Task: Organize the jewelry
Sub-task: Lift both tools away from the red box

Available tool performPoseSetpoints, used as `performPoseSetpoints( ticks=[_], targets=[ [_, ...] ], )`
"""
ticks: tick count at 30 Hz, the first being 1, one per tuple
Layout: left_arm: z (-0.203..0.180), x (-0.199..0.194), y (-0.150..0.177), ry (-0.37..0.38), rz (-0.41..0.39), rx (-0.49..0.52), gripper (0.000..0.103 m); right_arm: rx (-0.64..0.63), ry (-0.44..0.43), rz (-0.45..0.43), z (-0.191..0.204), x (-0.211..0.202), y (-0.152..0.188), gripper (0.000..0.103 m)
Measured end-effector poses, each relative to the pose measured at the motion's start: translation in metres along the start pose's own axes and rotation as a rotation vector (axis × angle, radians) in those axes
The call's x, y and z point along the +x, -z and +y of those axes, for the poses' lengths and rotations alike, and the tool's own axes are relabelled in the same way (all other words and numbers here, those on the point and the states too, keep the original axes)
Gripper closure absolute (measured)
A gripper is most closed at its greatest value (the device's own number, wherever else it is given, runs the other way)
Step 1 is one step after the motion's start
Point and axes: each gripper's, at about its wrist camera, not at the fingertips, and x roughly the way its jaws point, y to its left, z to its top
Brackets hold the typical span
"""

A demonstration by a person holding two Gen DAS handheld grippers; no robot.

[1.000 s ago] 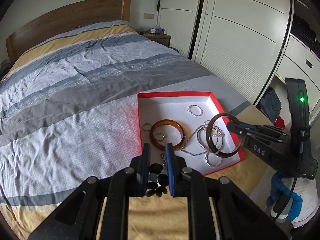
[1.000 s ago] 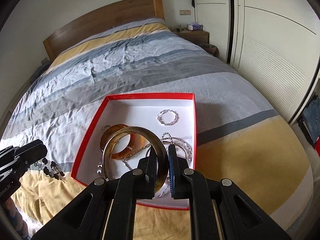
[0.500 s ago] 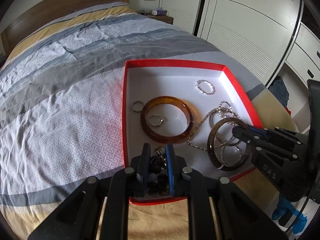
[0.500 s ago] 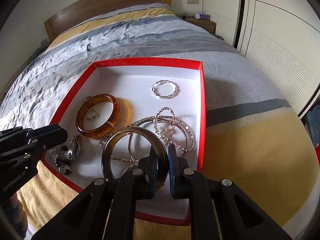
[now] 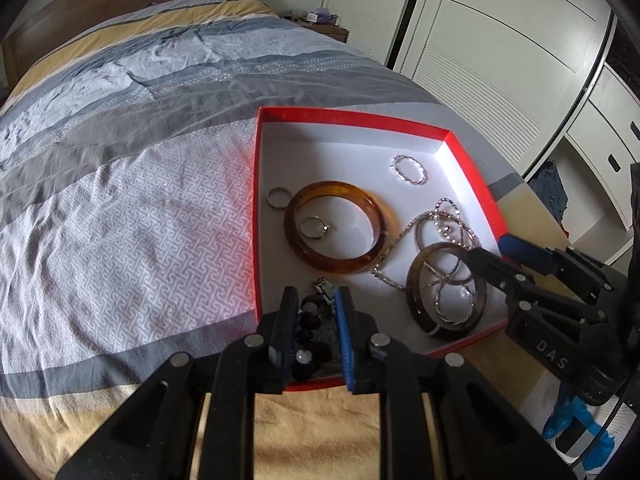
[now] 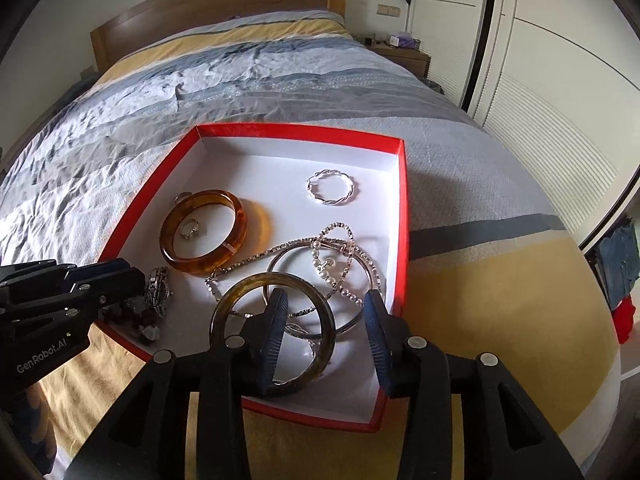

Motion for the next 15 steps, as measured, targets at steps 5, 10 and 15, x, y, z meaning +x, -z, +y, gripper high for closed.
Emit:
performPoseSetpoints(
  ticks=[5, 10, 15],
  targets=[
    [0.003, -0.032, 0.0, 0.002, -0.039, -0.014, 0.073, 0.015, 0.019, -0.04, -0.001, -0.034, -0.004, 0.058],
    [0.015, -0.076, 0.013, -0.029, -0.071, -0.032, 0.069, 0.041, 0.011, -0.071, 0.007, -0.074, 0.001, 0.05],
    [0.023, -0.126, 0.036, -0.08, -0.103, -0.028, 0.068, 0.052, -0.021, -0.078, 0.028, -0.111, 0.016, 0.047]
  ],
)
